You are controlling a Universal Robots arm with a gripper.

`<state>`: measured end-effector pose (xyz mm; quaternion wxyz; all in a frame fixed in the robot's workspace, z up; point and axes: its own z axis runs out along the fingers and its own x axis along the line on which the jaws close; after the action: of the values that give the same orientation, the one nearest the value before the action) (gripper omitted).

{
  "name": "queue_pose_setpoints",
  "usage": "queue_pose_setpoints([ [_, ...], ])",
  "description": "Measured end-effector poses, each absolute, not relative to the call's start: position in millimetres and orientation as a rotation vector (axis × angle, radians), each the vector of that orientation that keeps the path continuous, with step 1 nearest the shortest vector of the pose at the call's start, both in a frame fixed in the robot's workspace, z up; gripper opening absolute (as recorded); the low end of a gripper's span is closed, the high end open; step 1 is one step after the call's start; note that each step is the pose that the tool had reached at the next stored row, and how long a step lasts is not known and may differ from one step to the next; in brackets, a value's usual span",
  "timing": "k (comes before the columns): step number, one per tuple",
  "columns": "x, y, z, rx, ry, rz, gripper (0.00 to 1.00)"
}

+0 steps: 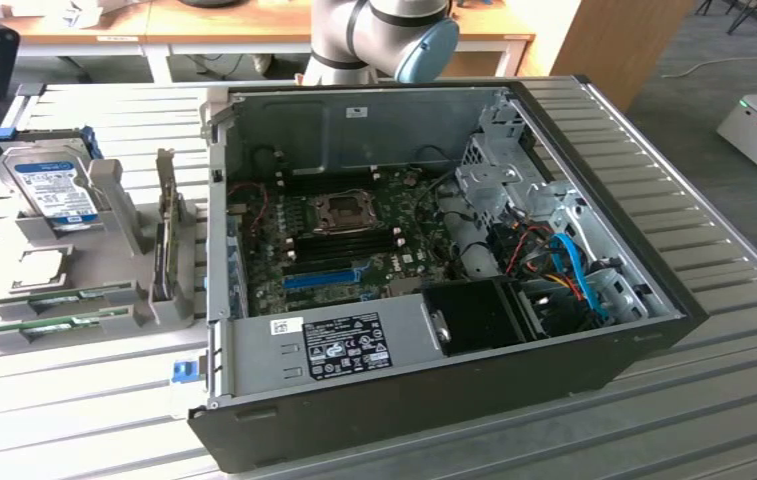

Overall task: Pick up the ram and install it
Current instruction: 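Pick up the ram and move it above insertion slot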

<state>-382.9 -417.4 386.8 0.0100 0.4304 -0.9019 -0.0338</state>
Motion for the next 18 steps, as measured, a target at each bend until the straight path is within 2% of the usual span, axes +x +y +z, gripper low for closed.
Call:
queue_pose_setpoints([
  [18, -382.9, -417.4, 386.8, 1.619, -2.665, -0.117, 0.10],
])
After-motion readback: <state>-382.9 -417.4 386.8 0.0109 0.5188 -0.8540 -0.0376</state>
